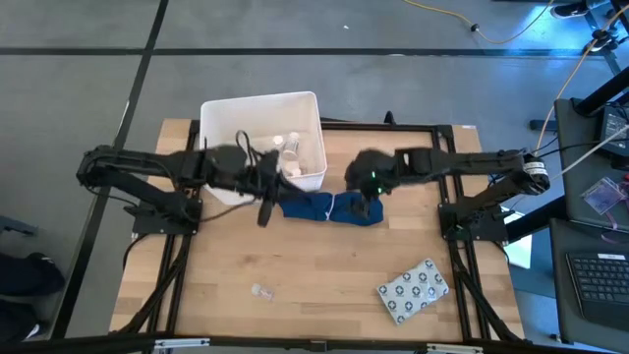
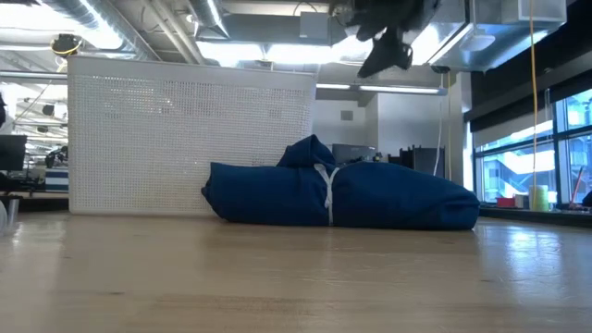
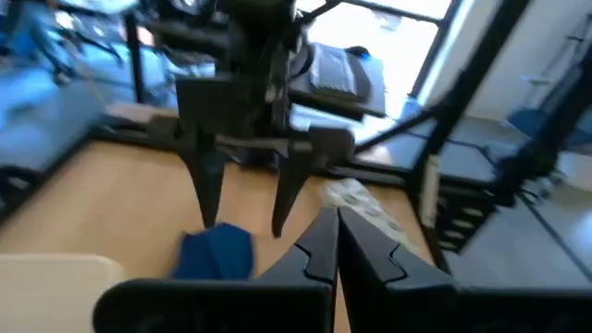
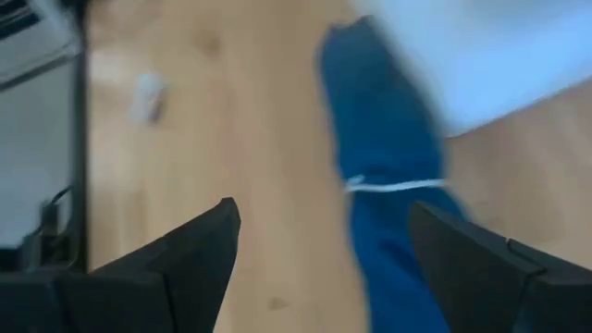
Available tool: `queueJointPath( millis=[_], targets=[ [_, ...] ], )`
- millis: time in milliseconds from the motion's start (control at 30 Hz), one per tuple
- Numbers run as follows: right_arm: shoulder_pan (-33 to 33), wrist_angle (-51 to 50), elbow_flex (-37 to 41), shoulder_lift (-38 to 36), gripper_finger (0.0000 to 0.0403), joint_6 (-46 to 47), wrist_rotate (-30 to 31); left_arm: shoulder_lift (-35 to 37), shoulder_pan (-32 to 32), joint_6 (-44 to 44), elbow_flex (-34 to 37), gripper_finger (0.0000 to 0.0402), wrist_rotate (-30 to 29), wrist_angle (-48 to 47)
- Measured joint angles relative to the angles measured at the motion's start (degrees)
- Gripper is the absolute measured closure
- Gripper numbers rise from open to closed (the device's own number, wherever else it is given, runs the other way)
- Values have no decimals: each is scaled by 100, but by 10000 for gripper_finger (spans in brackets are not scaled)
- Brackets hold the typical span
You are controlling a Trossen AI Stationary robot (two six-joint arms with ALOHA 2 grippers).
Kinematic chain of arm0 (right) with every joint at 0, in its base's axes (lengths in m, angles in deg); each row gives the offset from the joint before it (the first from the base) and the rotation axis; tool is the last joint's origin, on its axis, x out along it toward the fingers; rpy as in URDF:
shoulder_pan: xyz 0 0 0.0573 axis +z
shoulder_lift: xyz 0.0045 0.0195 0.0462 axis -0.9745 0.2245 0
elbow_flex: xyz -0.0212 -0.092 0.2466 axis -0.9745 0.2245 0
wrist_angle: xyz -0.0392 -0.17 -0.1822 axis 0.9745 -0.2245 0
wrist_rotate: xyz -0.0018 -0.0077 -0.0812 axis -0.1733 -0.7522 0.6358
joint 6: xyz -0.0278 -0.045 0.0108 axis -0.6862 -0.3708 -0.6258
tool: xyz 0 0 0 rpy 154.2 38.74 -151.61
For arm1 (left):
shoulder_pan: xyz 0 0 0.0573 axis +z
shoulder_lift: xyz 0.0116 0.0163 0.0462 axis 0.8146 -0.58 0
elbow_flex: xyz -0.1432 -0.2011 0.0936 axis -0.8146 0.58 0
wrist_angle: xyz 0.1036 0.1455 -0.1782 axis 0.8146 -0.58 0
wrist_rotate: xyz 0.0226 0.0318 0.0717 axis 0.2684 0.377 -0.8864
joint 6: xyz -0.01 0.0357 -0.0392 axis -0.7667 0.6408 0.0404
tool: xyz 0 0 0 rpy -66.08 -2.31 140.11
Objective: Pick & place medical supplies in basket/bin
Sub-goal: Put the transparent pill bottle into the white container
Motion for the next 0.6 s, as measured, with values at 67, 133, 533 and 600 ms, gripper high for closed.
queueJointPath(
  millis=[67, 133, 533, 600],
  targets=[
    [294, -26, 0, -19, 93, 113, 40, -106, -307, -143, 0, 400, -126, 13],
    [570, -51, 0, -28, 93, 230, 74, -202, -612, -226, 0, 399, -238, 37],
    [1848, -63, 0, -28, 93, 674, 1063, -1032, -2102, -1275, 0, 399, -1005, 2],
    [1906, -51, 0, -28, 93, 680, 1062, -1199, -2210, -1352, 0, 396, -965, -19]
  ],
)
